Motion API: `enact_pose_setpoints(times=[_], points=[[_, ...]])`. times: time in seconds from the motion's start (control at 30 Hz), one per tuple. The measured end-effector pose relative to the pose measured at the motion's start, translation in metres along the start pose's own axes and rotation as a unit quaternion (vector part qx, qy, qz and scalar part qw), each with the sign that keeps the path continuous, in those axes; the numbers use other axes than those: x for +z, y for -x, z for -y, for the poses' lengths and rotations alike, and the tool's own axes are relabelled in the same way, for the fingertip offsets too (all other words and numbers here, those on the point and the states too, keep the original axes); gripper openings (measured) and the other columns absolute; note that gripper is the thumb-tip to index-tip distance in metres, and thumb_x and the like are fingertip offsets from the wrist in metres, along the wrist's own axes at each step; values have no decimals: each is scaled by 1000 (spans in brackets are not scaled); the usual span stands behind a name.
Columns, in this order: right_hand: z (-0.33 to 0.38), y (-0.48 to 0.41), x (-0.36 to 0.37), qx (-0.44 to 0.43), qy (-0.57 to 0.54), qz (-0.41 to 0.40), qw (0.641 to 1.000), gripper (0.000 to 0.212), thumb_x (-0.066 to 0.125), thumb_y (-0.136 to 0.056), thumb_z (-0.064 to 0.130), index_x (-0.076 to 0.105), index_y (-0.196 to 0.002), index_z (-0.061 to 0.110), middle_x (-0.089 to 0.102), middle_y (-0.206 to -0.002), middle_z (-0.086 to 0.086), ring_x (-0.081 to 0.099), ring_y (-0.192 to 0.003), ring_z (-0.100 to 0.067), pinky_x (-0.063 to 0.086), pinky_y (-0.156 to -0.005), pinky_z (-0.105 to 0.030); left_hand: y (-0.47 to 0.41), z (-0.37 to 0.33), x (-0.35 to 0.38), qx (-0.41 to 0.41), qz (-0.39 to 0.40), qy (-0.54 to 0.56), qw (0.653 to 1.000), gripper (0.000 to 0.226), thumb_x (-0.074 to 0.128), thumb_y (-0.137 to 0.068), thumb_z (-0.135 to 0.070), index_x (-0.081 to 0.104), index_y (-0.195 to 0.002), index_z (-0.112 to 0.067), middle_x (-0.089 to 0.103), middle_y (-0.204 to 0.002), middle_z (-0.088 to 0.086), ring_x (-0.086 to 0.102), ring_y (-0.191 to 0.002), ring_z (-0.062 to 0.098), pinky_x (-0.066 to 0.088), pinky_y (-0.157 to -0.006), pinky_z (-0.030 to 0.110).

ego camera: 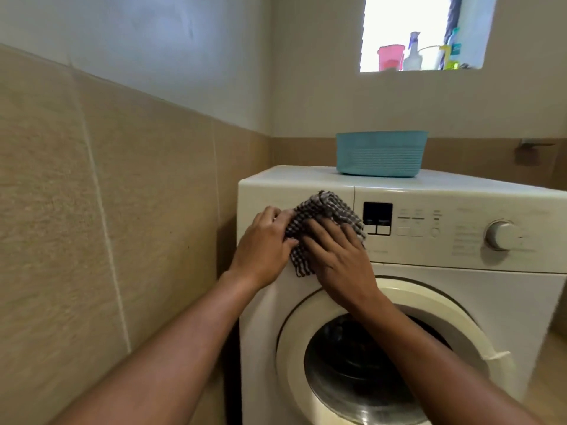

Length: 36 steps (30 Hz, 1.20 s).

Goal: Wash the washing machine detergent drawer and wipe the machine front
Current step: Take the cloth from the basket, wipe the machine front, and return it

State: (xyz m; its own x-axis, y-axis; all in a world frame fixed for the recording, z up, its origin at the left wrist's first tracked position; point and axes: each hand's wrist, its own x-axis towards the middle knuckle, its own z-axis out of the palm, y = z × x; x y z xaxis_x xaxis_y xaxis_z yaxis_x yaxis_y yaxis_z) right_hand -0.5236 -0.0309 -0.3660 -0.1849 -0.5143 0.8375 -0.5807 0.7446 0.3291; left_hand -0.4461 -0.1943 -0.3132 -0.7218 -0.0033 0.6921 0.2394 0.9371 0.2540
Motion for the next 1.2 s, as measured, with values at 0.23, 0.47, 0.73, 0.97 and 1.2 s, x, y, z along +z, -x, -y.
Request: enact_pose_setpoints(times=[0.23,0.47,0.73,0.97,1.2], points=[[-13,-23,-26,143,-112,-44,982,34,83,-74,34,70,-97,13,68,-117,-2,54,-115,-26,43,-93,-43,-10,-19,9,-32,-36,9,999,24,71,-88,-23,60,-109,-16,62,-105,1,56,-100,19,51,-85,36],[-71,-24,-60,307,-124,-77,940,75,89,-61,43,55,-118,10,53,-119,-12,44,-109,-27,37,-91,-35,-28,-57,33,57,-83,-13,995,17,67,-82,-13,70,-99,-13,66,-95,4,57,-92,23,48,-87,38],[-134,-58,-88,357,-189,-17,915,42,88,-68,33,65,-99,16,59,-121,-5,42,-116,-25,33,-91,-27,-99,-95,21,70,-103,47,991,21,68,-78,-11,70,-99,-11,62,-98,6,56,-92,24,46,-81,37],[-210,-132,-165,502,-486,43,714,23,77,-84,11,58,-95,7,74,-87,-7,71,-82,-19,58,-70,-40,-198,-162,-39,-193,20,441,876,23,71,-89,-8,55,-104,-15,74,-94,8,75,-82,23,64,-67,46],[-274,-199,-240,650,-647,60,395,35,65,-93,7,54,-125,-4,71,-111,-25,71,-101,-39,59,-85,-48,-255,-224,-101,-415,222,626,622,30,59,-97,-11,57,-126,-3,70,-120,22,67,-112,37,51,-99,60]])
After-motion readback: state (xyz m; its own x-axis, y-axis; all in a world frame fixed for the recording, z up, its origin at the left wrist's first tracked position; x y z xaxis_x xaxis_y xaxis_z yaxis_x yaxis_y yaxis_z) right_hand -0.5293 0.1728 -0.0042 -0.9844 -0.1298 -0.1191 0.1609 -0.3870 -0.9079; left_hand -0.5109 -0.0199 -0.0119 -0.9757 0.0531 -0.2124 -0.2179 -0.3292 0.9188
